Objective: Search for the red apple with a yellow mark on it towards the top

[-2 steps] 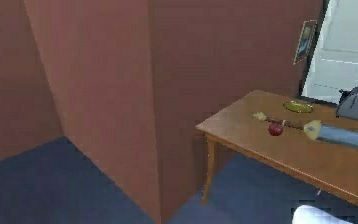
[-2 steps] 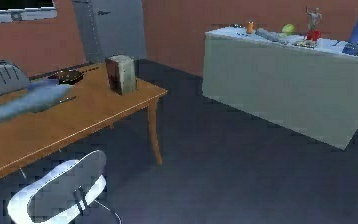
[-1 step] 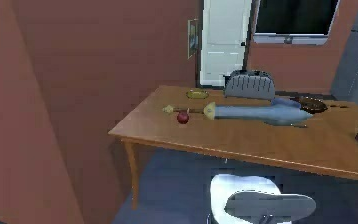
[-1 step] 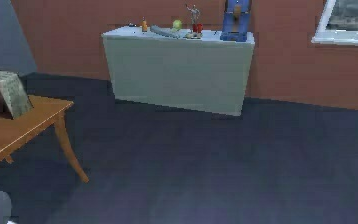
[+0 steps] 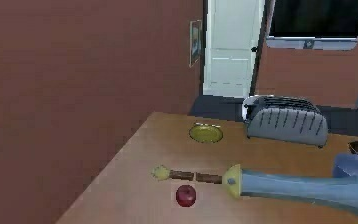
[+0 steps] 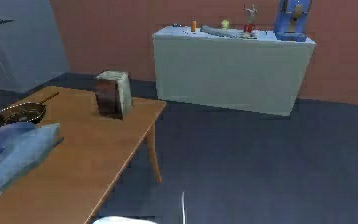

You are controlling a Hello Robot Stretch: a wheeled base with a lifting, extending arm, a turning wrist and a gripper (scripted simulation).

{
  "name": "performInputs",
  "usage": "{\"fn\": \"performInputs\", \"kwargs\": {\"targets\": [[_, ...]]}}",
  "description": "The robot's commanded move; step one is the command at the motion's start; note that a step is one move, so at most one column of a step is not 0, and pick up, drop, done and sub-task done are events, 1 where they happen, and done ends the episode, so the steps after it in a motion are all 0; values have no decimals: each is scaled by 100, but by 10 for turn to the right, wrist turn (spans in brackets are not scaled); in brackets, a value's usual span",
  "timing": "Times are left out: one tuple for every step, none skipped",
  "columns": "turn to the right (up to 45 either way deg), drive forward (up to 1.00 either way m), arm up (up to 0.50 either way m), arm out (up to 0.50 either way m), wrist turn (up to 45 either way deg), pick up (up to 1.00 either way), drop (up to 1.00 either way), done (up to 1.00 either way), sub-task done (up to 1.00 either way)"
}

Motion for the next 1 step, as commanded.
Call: {"fn": "performInputs", "kwargs": {"targets": [[0,0,0,0,0,0,0,100,0]]}}
